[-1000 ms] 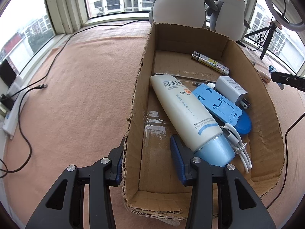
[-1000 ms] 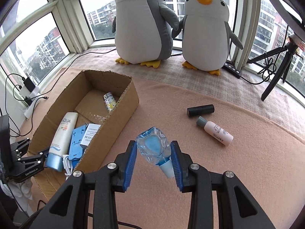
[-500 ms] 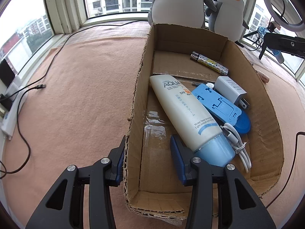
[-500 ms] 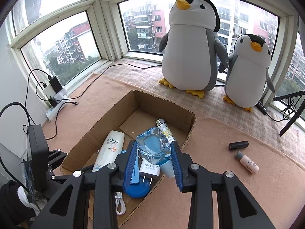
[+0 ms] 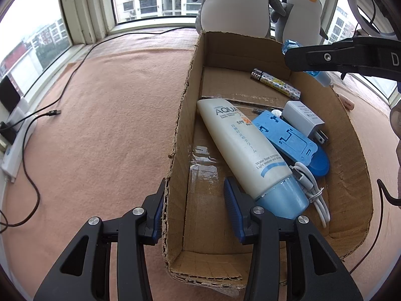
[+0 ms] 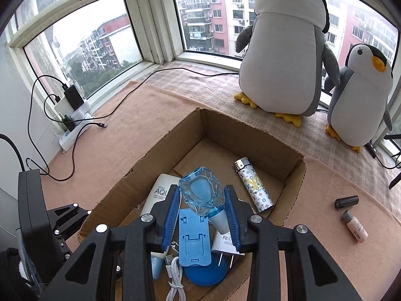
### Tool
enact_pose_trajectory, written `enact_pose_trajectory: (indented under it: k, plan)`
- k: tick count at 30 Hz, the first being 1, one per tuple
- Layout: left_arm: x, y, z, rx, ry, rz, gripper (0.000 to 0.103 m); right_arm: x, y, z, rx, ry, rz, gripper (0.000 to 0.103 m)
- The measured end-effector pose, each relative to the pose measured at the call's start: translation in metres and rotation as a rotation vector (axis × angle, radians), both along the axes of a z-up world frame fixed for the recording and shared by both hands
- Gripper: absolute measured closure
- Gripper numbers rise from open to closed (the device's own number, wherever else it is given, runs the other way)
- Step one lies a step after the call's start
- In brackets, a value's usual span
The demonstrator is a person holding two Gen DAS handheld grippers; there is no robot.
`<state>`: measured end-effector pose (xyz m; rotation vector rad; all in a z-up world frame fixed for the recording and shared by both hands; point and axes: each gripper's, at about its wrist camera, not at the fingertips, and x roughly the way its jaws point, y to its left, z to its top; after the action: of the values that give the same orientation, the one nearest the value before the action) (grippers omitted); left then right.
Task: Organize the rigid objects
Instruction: 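Carry the blue bottle into the box and release it, then move the right tool back toward the pink COGI bottle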
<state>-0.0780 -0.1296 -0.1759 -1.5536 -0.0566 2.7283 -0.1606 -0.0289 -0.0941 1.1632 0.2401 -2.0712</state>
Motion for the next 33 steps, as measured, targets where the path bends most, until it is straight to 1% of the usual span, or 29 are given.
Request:
enact_pose_trajectory:
  k: [8, 9, 10, 11, 12, 13, 23, 28, 33]
  plan:
    - [0.0, 0.0, 0.0, -0.001, 0.0, 0.0, 0.06, -0.001, -0.001, -0.008, 0.004, -0.013, 0.005, 0.07]
    - [0.0, 0.0, 0.0, 0.0, 0.0, 0.0, 0.06, -0.001, -0.001, -0.008, 0.005, -0.017, 0.006, 0.068]
    - [0.0, 0.0, 0.0, 0.0, 0.0, 0.0, 0.06, -0.002, 0.0, -0.009, 0.003, -0.02, 0.003, 0.06]
    - [0.0, 0.0, 0.0, 0.0, 0.0, 0.0, 0.06, -0.002, 0.0, -0.008, -0.002, -0.02, 0.0, 0.056]
    - [0.0, -0.001, 0.0, 0.0, 0.001, 0.0, 0.06, -0.002, 0.001, -0.007, -0.008, -0.019, -0.002, 0.048]
    - [0.0, -0.001, 0.0, 0.0, 0.001, 0.0, 0.06, -0.002, 0.002, -0.007, -0.011, -0.016, -0.006, 0.044]
    - [0.0, -0.001, 0.0, -0.001, 0.001, 0.0, 0.06, -0.003, 0.01, -0.005, -0.004, -0.008, -0.029, 0.04]
    - [0.0, -0.001, 0.0, -0.002, 0.001, 0.0, 0.06, -0.003, 0.016, -0.005, 0.0, -0.002, -0.042, 0.035]
    - [0.0, -0.002, 0.0, -0.002, 0.001, 0.0, 0.06, -0.005, 0.025, -0.004, -0.014, -0.009, -0.057, 0.034]
